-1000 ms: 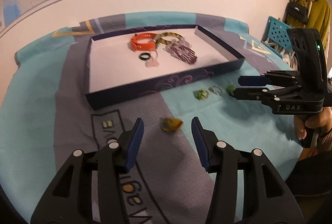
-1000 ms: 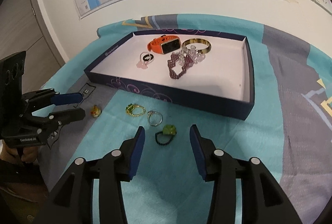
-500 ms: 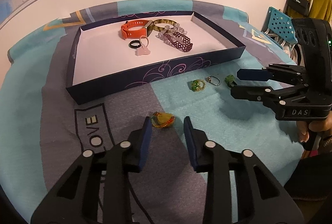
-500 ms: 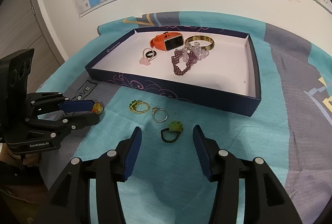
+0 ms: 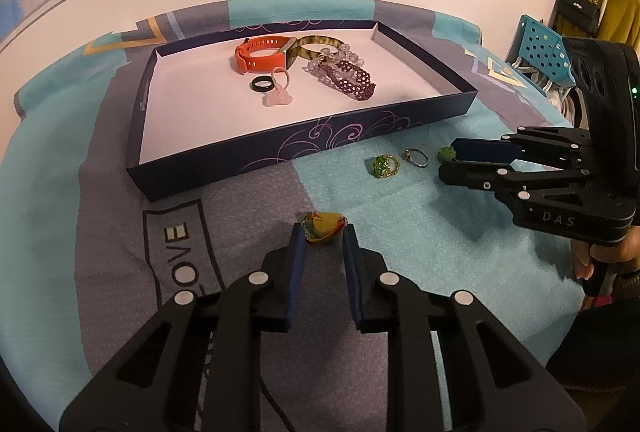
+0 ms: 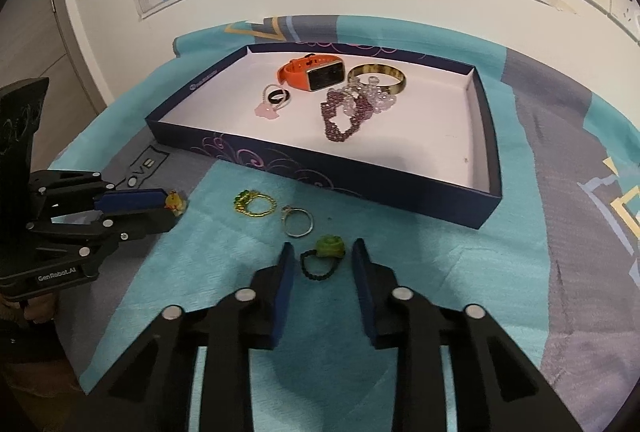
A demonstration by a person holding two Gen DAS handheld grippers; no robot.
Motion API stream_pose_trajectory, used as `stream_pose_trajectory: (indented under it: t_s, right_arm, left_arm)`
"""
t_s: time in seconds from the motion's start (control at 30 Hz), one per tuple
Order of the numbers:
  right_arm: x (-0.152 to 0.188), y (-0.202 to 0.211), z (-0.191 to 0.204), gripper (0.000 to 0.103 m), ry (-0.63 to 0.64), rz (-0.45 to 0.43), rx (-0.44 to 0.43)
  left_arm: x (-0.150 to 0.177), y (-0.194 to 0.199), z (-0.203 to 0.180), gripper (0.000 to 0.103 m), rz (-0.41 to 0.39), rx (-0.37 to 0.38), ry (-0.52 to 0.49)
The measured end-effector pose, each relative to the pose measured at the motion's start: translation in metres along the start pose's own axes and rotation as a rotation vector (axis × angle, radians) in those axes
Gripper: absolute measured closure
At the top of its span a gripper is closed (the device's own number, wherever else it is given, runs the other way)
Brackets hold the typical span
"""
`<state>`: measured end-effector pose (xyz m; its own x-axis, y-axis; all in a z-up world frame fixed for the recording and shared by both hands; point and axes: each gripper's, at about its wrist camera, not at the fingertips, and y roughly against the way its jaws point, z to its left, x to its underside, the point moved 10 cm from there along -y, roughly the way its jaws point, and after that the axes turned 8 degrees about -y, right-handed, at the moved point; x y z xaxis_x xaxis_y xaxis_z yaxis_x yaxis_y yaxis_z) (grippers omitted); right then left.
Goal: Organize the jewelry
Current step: 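Grasp the amber pendant with the left tool while the right tool grasps the green ring, then carry the amber pendant and green ring into the box lid with both tools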
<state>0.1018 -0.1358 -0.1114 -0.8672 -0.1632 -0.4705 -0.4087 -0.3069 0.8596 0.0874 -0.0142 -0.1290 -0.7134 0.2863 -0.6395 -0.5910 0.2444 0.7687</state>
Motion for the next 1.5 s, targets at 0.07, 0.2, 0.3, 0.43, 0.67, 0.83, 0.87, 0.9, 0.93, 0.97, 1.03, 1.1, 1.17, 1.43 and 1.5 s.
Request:
stream_pose_trajectory:
  t_s: [0.07, 0.2, 0.3, 0.43, 0.67, 0.83, 0.87, 0.9, 0.93, 0.97, 1.03, 1.1, 1.17, 1.43, 1.5]
  right_arm:
    - [0.000, 0.000, -0.001, 0.082, -0.005, 0.000, -0.001]
    - [0.000, 0.000, -0.002, 0.083, -0.007, -0.001, 0.000]
    - [0.000, 0.001, -0.002, 0.083, -0.006, -0.004, 0.000]
    - [0.000, 0.002, 0.000, 0.084, -0.007, -0.009, -0.012]
    - [-0.001, 0.006, 0.003, 0.084, -0.009, -0.018, -0.033]
    - [0.000, 0.008, 0.004, 0.084, -0.009, -0.018, -0.038]
    - [0.000, 0.008, 0.004, 0.084, -0.009, -0.019, -0.039]
    - [0.000, 0.008, 0.004, 0.084, -0.009, -0.019, -0.039]
    - [0.000, 0.008, 0.004, 0.084, -0.008, -0.020, -0.039]
    - [0.000, 0.008, 0.004, 0.084, -0.008, -0.020, -0.040]
    - [-0.001, 0.009, 0.005, 0.084, -0.008, -0.023, -0.044]
    - [-0.001, 0.011, 0.005, 0.084, -0.009, -0.028, -0.046]
    - [-0.002, 0.012, 0.006, 0.084, -0.009, -0.032, -0.053]
    - [-0.008, 0.017, 0.010, 0.084, -0.007, -0.053, -0.077]
    - [-0.008, 0.018, 0.011, 0.084, -0.006, -0.057, -0.080]
  left_arm:
    - [-0.001, -0.001, -0.001, 0.083, 0.000, -0.002, -0.001]
    - [-0.002, -0.002, 0.000, 0.083, -0.002, 0.001, 0.005]
    - [-0.002, -0.002, 0.000, 0.086, -0.002, -0.005, 0.009]
    - [-0.002, -0.002, 0.002, 0.089, -0.003, -0.003, 0.017]
    - [-0.002, 0.000, 0.002, 0.078, -0.009, 0.006, 0.026]
    - [-0.005, -0.001, 0.001, 0.073, -0.013, 0.000, 0.010]
    - [-0.006, -0.003, 0.001, 0.073, -0.007, -0.001, 0.007]
    - [-0.006, -0.004, 0.000, 0.073, -0.004, -0.002, 0.007]
    - [-0.007, -0.005, 0.000, 0.073, -0.003, -0.004, 0.006]
    - [-0.008, -0.005, 0.000, 0.077, -0.003, -0.001, 0.005]
    - [-0.008, -0.007, -0.001, 0.081, 0.001, 0.006, 0.012]
    - [-0.008, -0.007, 0.000, 0.083, 0.000, 0.008, 0.016]
    - [-0.008, -0.006, 0.000, 0.084, -0.004, 0.006, 0.019]
    - [-0.013, 0.004, -0.005, 0.084, -0.032, 0.007, 0.009]
    - [-0.016, 0.007, -0.005, 0.084, -0.041, 0.009, 0.008]
